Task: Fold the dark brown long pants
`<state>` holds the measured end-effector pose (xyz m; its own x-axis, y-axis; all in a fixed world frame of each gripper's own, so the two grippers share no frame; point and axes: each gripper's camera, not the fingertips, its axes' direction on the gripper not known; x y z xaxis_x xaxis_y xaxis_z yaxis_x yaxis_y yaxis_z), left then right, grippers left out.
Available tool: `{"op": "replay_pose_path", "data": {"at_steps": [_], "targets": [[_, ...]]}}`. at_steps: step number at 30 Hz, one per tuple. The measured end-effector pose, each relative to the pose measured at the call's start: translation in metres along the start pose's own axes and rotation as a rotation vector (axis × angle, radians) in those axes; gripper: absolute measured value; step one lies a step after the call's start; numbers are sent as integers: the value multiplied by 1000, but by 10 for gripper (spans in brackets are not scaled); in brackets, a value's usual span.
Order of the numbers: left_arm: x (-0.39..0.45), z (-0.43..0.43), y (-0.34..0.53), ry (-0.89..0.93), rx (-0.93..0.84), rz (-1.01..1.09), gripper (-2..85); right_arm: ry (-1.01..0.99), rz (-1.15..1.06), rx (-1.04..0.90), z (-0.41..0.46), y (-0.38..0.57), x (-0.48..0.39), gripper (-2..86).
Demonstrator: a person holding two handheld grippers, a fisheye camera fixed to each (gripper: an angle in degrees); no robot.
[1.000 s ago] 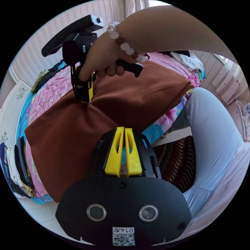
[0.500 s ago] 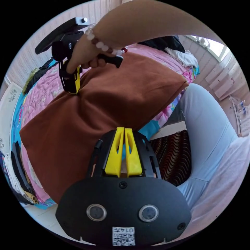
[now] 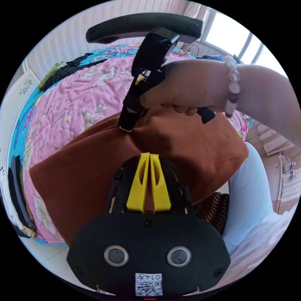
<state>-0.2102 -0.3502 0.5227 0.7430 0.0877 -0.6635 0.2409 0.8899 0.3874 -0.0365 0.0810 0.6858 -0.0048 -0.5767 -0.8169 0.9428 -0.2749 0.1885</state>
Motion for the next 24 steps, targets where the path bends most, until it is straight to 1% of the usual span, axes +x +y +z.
{"op": "replay_pose_path", "data": {"at_steps": [2,3,6,10,12,13,14,15,16,19,20,21,22,24], "targets": [[7,-10,2,54,-61,58,-10,-8,-4,-2,-1,4,8,-6],[14,-13,8,56,-65,82,-10,-10,-7,6,-1,8,12,-7],[27,6,21,-35,-39,123,-10,-35,25,37,-4,23,27,-7],[25,-3,6,-17,-91,139,-10,-65,59,75,-13,44,45,-6],[34,-17,7,77,-105,202,-10,-124,124,192,-18,76,62,-4],[37,-14,9,76,-114,211,-10,-148,151,221,-18,84,68,-4],[43,0,14,32,-152,241,-10,-202,201,266,-20,98,79,-4],[44,8,19,-4,-97,239,-10,-247,230,305,-23,111,88,-2],[42,9,20,-1,-76,216,-10,-261,231,324,-26,118,92,-2],[30,-4,16,70,-85,134,-8,-302,207,506,-59,178,104,6],[26,-11,15,123,-108,125,-8,-306,200,593,-74,217,109,14],[22,-18,13,173,-124,124,-5,-288,225,643,-84,260,116,24],[19,-22,12,188,-120,118,-4,-276,251,655,-87,283,120,46],[11,-45,1,174,-8,95,22,-238,414,698,-86,375,140,116]]}}
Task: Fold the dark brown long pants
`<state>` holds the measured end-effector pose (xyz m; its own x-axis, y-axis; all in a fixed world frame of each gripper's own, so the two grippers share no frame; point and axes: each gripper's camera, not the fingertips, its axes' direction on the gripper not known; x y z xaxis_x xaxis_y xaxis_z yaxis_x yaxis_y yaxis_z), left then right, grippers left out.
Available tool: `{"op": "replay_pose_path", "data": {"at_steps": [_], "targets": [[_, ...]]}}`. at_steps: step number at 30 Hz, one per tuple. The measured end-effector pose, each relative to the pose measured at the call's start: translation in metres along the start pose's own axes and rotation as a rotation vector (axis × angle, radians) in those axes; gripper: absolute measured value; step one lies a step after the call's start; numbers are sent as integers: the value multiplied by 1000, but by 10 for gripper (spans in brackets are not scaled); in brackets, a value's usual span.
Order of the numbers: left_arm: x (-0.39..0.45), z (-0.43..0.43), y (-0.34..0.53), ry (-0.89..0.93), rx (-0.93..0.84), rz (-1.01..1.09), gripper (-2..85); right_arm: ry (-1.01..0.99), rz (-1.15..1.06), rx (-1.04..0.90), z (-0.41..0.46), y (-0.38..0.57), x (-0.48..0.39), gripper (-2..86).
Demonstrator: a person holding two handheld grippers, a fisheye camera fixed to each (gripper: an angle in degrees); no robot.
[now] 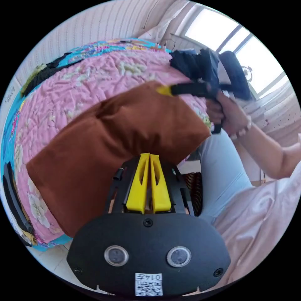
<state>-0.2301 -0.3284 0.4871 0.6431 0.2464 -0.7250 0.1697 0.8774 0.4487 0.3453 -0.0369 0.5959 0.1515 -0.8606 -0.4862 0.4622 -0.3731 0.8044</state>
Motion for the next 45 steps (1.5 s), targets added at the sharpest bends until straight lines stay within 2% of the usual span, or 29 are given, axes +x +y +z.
{"op": "replay_pose_path", "data": {"at_steps": [3,6,8,10,12,16,18,22,25,29,32,35,39,43,45], "targets": [[3,-18,-38,-76,139,58,100,65,244,75,-54,69,56,155],[9,-12,-102,-67,110,132,113,-2,380,34,-69,107,90,165],[15,-3,-144,-46,112,148,118,-55,390,12,-65,117,99,155],[23,12,-184,-73,90,161,128,-74,424,-41,-55,124,111,141],[34,43,-223,-162,3,160,137,-204,481,-59,-50,131,131,119],[28,95,-247,-180,-234,106,129,-279,476,-82,-55,136,144,91],[9,96,-246,-75,-248,2,97,-311,410,-80,-61,136,141,73],[-11,61,-232,66,-184,-6,54,-383,267,-32,-77,133,124,61],[-30,-11,-201,126,1,9,50,-559,120,13,-90,116,92,58],[-90,-135,-109,10,228,-11,53,-663,-246,-71,-70,52,-27,60],[-146,-203,-22,-175,261,-119,58,-687,-510,-211,-10,9,-141,76],[-196,-231,70,-322,242,-328,46,-680,-620,-428,81,6,-228,85],[-218,-241,174,-285,262,-513,52,-636,-562,-452,120,32,-244,80],[-200,-234,214,-238,259,-536,59,-513,-462,-392,99,51,-204,83],[-177,-229,221,-200,279,-482,61,-425,-349,-340,82,63,-169,90]]}}
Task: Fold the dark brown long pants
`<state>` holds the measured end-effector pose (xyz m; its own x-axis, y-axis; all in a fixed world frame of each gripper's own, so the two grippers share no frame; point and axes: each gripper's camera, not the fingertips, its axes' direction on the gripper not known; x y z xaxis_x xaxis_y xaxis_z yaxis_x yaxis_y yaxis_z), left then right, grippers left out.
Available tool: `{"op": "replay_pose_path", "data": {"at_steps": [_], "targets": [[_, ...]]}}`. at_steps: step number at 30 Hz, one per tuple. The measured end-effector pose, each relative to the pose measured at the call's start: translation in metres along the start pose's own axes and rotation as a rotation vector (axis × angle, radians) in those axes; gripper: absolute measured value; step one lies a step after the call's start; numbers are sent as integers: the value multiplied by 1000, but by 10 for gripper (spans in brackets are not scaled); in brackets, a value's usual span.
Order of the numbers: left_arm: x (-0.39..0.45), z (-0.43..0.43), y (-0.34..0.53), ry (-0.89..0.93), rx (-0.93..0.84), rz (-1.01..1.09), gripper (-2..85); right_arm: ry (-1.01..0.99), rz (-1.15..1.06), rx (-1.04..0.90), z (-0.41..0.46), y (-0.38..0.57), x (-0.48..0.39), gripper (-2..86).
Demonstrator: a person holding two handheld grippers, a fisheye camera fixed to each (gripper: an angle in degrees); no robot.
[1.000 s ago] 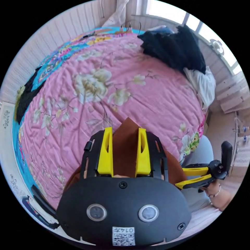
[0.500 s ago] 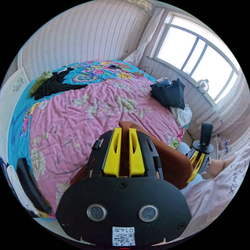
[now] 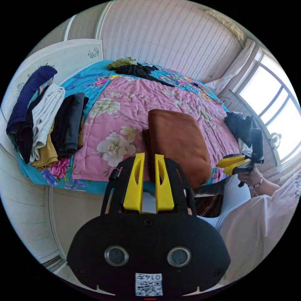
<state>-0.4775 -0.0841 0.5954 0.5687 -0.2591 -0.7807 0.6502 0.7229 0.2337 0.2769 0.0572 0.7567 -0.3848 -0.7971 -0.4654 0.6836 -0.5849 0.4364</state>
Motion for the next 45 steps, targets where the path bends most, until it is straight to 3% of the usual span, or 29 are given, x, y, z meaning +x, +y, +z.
{"op": "replay_pose_path", "data": {"at_steps": [3,6,16,20,23,25,27,30,32,35,39,43,45], "targets": [[27,5,10,33,-27,87,65,122,176,62,-8,33,26,107],[40,13,18,-21,-48,109,65,90,266,87,5,42,39,116],[7,19,39,-26,-90,106,60,292,193,-37,103,6,35,25],[-5,9,45,-40,-101,106,58,228,209,-100,120,1,41,11],[-22,-14,46,31,-70,46,70,170,165,-251,129,-2,39,18],[-33,-33,43,42,-30,29,95,277,142,-135,105,-5,32,44],[-52,-55,38,-11,70,14,143,324,169,92,70,-18,39,127],[-83,-50,25,32,73,-21,171,272,244,241,60,-45,72,183],[-101,-37,18,82,43,-48,172,230,300,231,72,-62,95,193],[-121,-15,6,222,-27,-58,165,21,406,191,100,-85,129,185],[-137,3,7,460,-98,-95,149,-116,509,226,107,-90,150,139],[-141,-18,21,437,-55,-34,99,31,325,100,99,-118,107,92],[-146,-37,41,442,13,-43,92,163,79,0,101,-145,46,78]]}}
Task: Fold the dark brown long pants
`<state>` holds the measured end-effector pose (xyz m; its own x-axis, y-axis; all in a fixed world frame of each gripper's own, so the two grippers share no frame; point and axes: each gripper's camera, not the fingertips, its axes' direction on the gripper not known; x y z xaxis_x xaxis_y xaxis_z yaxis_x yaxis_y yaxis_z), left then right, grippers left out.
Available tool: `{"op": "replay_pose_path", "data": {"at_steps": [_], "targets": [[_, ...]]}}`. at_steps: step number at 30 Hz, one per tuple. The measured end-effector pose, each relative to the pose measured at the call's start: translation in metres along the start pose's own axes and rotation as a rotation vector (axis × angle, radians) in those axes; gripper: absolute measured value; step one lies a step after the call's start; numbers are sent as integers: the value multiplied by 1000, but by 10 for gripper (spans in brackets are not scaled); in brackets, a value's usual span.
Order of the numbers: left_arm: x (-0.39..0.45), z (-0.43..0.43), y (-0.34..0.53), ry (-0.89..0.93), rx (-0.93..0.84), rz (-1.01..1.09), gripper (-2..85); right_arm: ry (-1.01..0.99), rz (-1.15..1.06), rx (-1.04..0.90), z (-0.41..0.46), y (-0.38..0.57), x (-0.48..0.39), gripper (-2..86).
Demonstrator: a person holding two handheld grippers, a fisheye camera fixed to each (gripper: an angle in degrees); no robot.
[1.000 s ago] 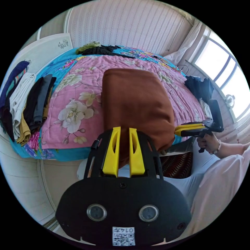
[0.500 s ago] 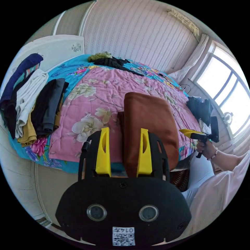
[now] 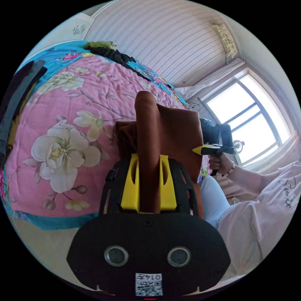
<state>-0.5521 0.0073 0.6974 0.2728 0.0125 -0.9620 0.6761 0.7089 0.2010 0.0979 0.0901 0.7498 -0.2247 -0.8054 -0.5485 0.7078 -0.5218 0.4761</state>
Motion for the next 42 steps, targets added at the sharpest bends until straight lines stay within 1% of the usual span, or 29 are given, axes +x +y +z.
{"op": "replay_pose_path", "data": {"at_steps": [1,3,4,6,7,9,10,12,13,14,16,17,18,19,21,22,23,24,25,26,27,29,30,32,35,37,39,40,42], "targets": [[1,-5,6,-8,20,1,91,12,-60,-5,-2,-5,-16,77],[5,-32,38,-11,148,-48,88,-43,-252,-19,-10,-29,-71,72],[8,-39,47,-19,195,-55,87,-61,-294,-22,-11,-36,-85,71],[22,-72,82,-61,386,-103,85,-114,-486,-44,-11,-71,-148,69],[25,-81,91,-71,432,-129,85,-127,-536,-57,-10,-81,-165,68],[40,-123,122,-126,647,-213,83,-179,-743,-104,-5,-122,-237,67],[45,-136,128,-149,703,-223,83,-199,-790,-112,-5,-133,-255,67],[65,-197,141,-257,903,-208,83,-319,-905,-129,-10,-187,-318,68],[68,-215,140,-286,939,-188,83,-352,-916,-129,-11,-205,-332,68],[70,-252,131,-323,989,-155,84,-405,-921,-120,-13,-244,-356,69],[60,-309,104,-354,999,-135,86,-420,-887,-99,-8,-311,-387,71],[46,-345,77,-381,984,-138,91,-377,-844,-72,2,-358,-405,73],[24,-375,48,-412,964,-159,97,-304,-783,-38,18,-404,-420,74],[11,-387,34,-431,959,-177,100,-258,-748,-30,29,-426,-426,75],[-57,-415,-12,-513,914,-285,106,-57,-612,4,80,-495,-438,56],[-77,-416,-19,-518,900,-344,107,-5,-575,10,94,-505,-439,45],[-114,-410,-29,-557,845,-449,108,76,-536,-6,127,-517,-440,29],[-147,-395,-36,-600,764,-538,110,113,-547,-50,163,-519,-441,18],[-160,-387,-39,-625,718,-554,112,128,-561,-80,182,-517,-441,15],[-179,-371,-41,-640,681,-588,108,159,-597,-167,220,-512,-439,9],[-190,-359,-42,-641,672,-598,104,194,-621,-127,238,-506,-437,4],[-187,-344,-41,-699,722,-540,100,223,-661,-29,239,-498,-435,-1],[-183,-336,-41,-720,742,-506,99,248,-695,-13,239,-495,-437,-3],[-181,-327,-39,-695,763,-502,101,265,-761,-5,231,-492,-438,-6],[-166,-320,-22,-625,797,-486,105,196,-791,6,198,-490,-431,-7],[-136,-314,-5,-705,783,-418,93,210,-801,30,175,-483,-422,-4],[-76,-290,31,-898,763,-261,85,283,-778,36,145,-465,-394,13],[-62,-282,41,-920,742,-229,85,288,-774,20,138,-458,-383,21],[-9,-241,77,-930,624,-131,79,250,-729,-77,103,-417,-326,46]]}}
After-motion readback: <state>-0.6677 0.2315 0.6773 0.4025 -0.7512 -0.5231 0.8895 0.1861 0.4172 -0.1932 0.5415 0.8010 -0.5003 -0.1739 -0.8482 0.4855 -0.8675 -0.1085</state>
